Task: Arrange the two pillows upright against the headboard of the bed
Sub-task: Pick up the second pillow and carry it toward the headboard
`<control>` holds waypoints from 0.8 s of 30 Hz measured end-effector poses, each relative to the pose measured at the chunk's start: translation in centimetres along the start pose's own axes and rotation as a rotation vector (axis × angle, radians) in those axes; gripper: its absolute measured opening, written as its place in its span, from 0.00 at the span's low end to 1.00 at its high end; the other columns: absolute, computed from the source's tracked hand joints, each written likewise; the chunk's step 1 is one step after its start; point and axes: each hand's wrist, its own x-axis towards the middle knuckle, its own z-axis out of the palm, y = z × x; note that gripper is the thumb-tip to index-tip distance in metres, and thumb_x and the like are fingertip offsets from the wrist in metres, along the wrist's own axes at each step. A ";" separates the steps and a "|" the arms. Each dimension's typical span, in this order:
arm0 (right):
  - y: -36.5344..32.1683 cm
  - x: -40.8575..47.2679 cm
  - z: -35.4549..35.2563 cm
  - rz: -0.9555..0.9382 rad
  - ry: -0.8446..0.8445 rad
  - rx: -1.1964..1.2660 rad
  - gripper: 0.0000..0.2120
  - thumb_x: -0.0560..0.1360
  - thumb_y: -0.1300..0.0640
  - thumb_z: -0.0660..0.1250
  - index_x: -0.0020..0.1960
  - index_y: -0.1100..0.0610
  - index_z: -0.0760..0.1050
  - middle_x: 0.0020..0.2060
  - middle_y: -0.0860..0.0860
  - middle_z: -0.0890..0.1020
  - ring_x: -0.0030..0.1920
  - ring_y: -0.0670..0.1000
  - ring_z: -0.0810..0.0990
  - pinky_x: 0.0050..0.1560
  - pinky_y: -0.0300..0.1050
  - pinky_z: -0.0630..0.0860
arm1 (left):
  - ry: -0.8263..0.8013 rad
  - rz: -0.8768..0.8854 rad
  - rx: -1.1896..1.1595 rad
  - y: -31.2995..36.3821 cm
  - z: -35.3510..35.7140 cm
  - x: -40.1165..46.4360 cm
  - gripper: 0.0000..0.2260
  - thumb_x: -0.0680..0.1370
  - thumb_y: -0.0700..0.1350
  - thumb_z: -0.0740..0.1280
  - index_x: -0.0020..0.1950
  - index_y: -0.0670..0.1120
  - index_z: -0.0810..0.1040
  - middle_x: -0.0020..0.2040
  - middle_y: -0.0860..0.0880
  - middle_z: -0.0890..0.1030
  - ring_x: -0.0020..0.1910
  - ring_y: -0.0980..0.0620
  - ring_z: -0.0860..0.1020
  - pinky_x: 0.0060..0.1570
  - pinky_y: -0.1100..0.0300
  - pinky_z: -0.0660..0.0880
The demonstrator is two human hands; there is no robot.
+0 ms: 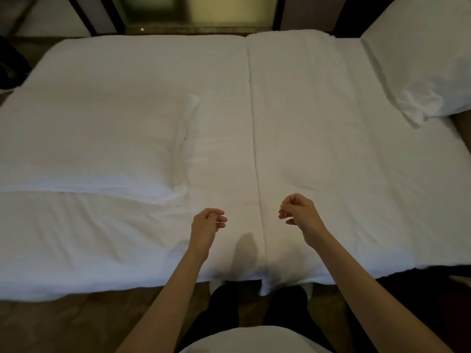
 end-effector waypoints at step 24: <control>-3.2 5.1 14.7 0.037 -0.221 -0.065 0.11 0.72 0.62 0.69 0.54 0.58 0.76 0.45 0.54 0.81 0.43 0.52 0.81 0.43 0.43 0.74 | 0.306 -0.270 -0.367 -3.3 -15.1 5.4 0.16 0.82 0.41 0.57 0.68 0.37 0.71 0.64 0.39 0.77 0.63 0.41 0.76 0.65 0.49 0.71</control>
